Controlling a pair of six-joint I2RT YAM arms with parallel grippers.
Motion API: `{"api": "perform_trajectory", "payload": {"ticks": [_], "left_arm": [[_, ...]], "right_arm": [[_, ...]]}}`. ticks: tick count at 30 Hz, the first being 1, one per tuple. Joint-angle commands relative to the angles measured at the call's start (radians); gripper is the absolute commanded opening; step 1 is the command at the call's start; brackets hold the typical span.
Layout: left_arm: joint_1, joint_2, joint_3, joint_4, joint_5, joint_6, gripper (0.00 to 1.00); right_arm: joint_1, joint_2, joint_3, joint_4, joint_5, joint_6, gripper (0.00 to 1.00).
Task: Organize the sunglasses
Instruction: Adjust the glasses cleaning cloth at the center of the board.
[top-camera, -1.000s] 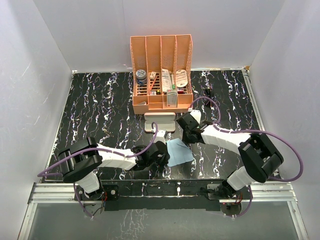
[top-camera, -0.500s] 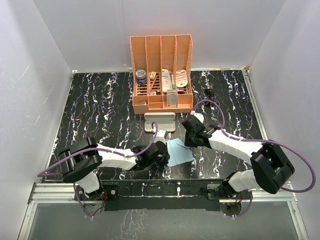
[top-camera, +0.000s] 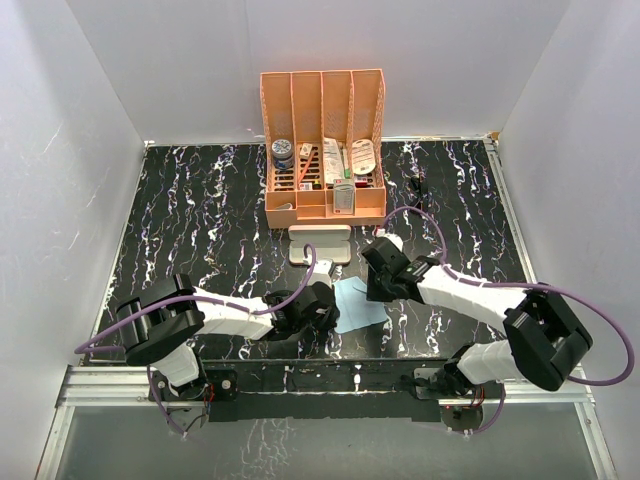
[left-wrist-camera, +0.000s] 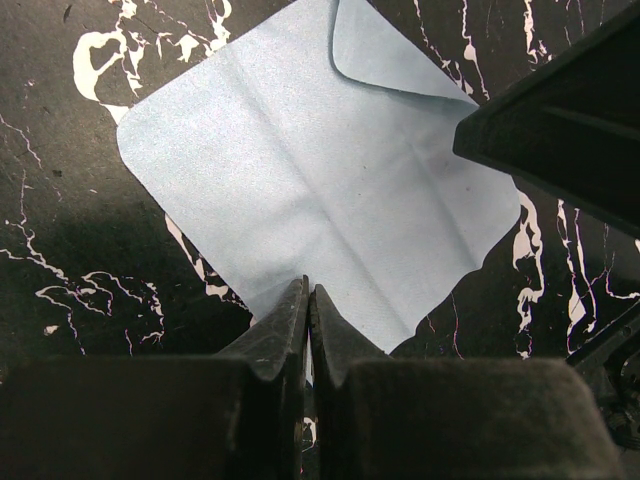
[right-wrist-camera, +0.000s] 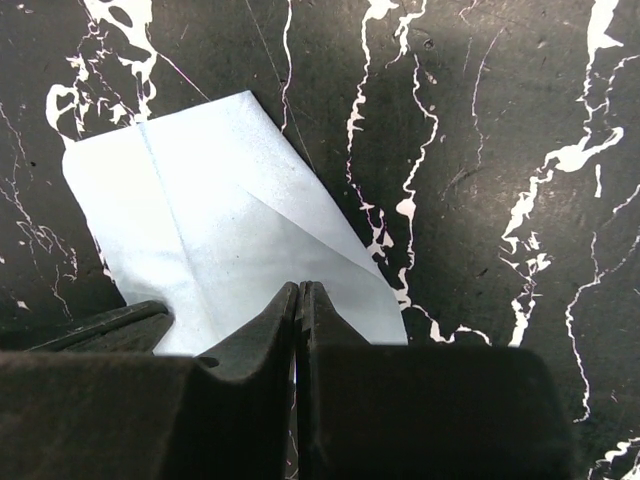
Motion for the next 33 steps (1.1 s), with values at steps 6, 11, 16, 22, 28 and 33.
{"api": "perform_trajectory", "payload": {"ticks": [6,11,16,22,28,33], "left_arm": [[-0.008,0.012,0.014,-0.076,-0.004,0.007,0.00],[-0.008,0.014,0.012,-0.077,0.003,0.005,0.00],[-0.008,0.009,0.006,-0.081,0.002,0.002,0.00],[-0.008,0.005,0.002,-0.087,0.003,0.002,0.00],[-0.008,0.010,0.002,-0.088,0.006,0.002,0.00],[-0.008,0.015,0.006,-0.091,0.011,0.003,0.00]], "right_arm": [[0.006,0.044,-0.015,0.086,0.019,0.016,0.00],[0.006,0.089,0.004,0.111,0.038,0.007,0.00],[-0.002,0.135,0.033,0.116,0.098,0.005,0.00],[-0.038,0.164,0.060,0.120,0.126,0.000,0.00],[-0.063,0.178,0.092,0.109,0.157,-0.018,0.00],[-0.090,0.199,0.116,0.107,0.161,-0.033,0.00]]}}
